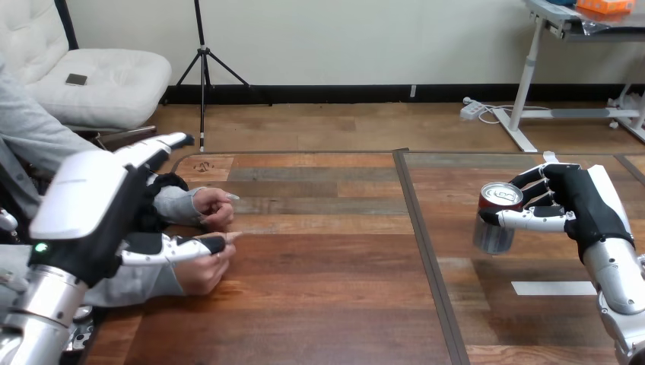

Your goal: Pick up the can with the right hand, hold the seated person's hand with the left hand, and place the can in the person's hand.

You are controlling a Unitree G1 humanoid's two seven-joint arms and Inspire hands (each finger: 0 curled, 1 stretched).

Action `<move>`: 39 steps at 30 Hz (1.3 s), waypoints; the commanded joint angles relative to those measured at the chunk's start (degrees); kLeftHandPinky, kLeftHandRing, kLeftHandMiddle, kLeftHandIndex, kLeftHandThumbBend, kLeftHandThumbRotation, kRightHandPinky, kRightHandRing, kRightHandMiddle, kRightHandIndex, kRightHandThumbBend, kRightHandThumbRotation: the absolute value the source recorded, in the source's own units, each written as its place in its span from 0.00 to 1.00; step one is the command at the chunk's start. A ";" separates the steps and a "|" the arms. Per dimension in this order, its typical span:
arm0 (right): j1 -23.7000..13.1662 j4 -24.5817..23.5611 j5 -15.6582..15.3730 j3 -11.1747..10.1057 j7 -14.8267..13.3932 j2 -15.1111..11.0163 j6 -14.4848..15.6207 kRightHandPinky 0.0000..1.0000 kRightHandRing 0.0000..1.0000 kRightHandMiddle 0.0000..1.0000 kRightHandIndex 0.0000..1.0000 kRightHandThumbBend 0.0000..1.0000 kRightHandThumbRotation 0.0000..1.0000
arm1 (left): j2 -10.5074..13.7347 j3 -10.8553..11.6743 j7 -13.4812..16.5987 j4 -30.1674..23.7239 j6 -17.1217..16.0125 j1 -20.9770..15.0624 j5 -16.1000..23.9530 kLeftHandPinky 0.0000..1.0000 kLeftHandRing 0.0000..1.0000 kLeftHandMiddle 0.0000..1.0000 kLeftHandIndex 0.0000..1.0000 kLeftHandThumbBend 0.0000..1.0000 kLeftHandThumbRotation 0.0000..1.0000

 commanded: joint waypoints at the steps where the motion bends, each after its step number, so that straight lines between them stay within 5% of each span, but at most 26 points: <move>1: -4.04 -3.01 0.93 -0.61 -0.43 -0.89 -1.13 0.35 0.39 0.43 0.45 0.78 0.00 | 1.60 -1.35 2.07 1.22 -0.44 -2.86 0.14 0.66 0.80 0.85 0.86 1.00 0.48; 16: -4.02 -2.79 1.23 -0.78 -0.09 -0.82 -0.83 0.37 0.40 0.43 0.45 0.78 0.00 | 3.84 -4.20 0.31 2.93 2.90 -4.05 1.87 0.70 0.82 0.87 0.88 1.00 0.51; 39: -4.09 -3.09 1.09 -0.62 -0.19 -0.75 -0.28 0.37 0.40 0.43 0.45 0.78 0.00 | 8.51 -9.19 -10.59 5.92 5.31 -6.37 0.17 0.75 0.83 0.87 0.86 1.00 0.43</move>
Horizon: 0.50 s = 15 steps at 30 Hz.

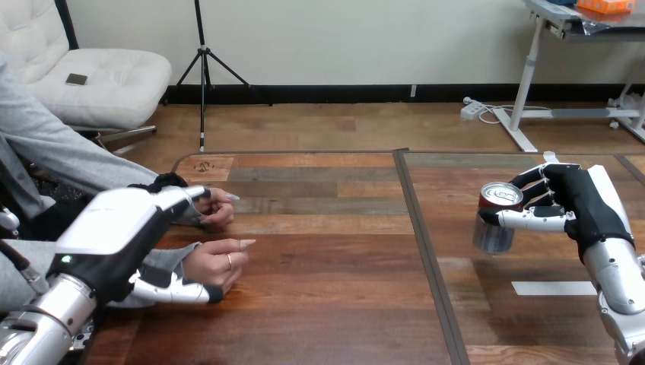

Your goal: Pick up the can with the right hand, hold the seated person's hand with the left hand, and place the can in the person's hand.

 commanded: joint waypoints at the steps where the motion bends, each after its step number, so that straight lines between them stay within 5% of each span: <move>1: -4.10 -3.09 0.97 -0.60 -0.26 -0.77 -0.38 0.37 0.40 0.43 0.45 0.78 0.00 | 2.37 -1.21 -1.46 1.35 0.34 -4.50 -0.74 0.75 0.83 0.86 0.86 1.00 0.42; 15: -4.05 -2.96 0.66 -0.46 -0.58 -1.05 -0.36 0.36 0.40 0.43 0.46 0.78 0.00 | 4.74 -3.91 -3.90 5.13 1.39 -7.05 0.79 0.76 0.82 0.85 0.84 1.00 0.36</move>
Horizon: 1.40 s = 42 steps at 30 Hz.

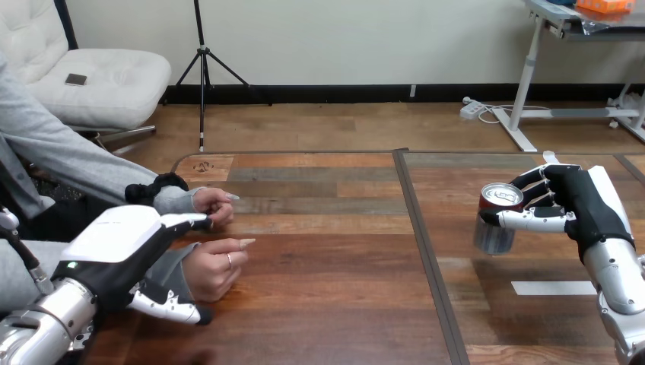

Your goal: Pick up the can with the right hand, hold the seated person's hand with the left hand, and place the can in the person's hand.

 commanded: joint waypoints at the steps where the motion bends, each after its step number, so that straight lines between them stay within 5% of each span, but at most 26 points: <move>1: -4.04 -2.96 0.69 -0.46 -0.60 -1.05 -0.65 0.36 0.40 0.43 0.46 0.78 0.00 | 2.56 -1.00 0.31 1.98 0.25 -5.35 0.65 0.76 0.82 0.85 0.84 1.00 0.36; 16: -4.11 -2.78 0.81 -0.57 -0.45 -1.19 -1.13 0.36 0.39 0.43 0.45 0.78 0.00 | 3.53 -4.56 0.26 8.56 0.72 -9.24 2.75 0.77 0.81 0.84 0.83 1.00 0.32; 42: -4.34 -2.94 1.32 -0.82 0.31 -0.92 -0.45 0.36 0.39 0.43 0.46 0.79 0.00 | 3.11 -11.98 10.78 22.92 0.88 -16.51 9.50 0.75 0.80 0.83 0.82 1.00 0.43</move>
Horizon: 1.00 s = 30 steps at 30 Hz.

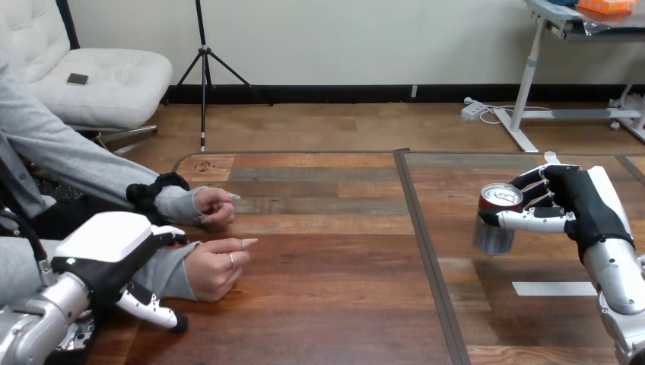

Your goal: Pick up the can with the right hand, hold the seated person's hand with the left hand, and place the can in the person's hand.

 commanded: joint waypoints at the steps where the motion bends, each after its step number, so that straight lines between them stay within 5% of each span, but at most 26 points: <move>1: -4.33 -2.94 1.19 -0.80 -0.15 -0.90 -0.55 0.36 0.39 0.43 0.46 0.79 0.00 | 0.78 -2.13 2.20 3.29 0.81 -4.92 1.34 0.75 0.80 0.83 0.82 1.00 0.43; 18: -4.35 -2.89 1.11 -0.75 -0.05 -0.98 -1.20 0.34 0.38 0.42 0.45 0.78 0.00 | 0.45 -4.94 2.32 7.77 2.42 -7.88 1.16 0.77 0.82 0.84 0.84 1.00 0.42; 30: -4.38 -2.93 1.49 -0.99 0.43 -0.90 -0.87 0.33 0.37 0.42 0.46 0.78 0.00 | 0.47 -4.72 4.08 10.17 1.34 -8.61 -0.33 0.77 0.80 0.82 0.82 1.00 0.39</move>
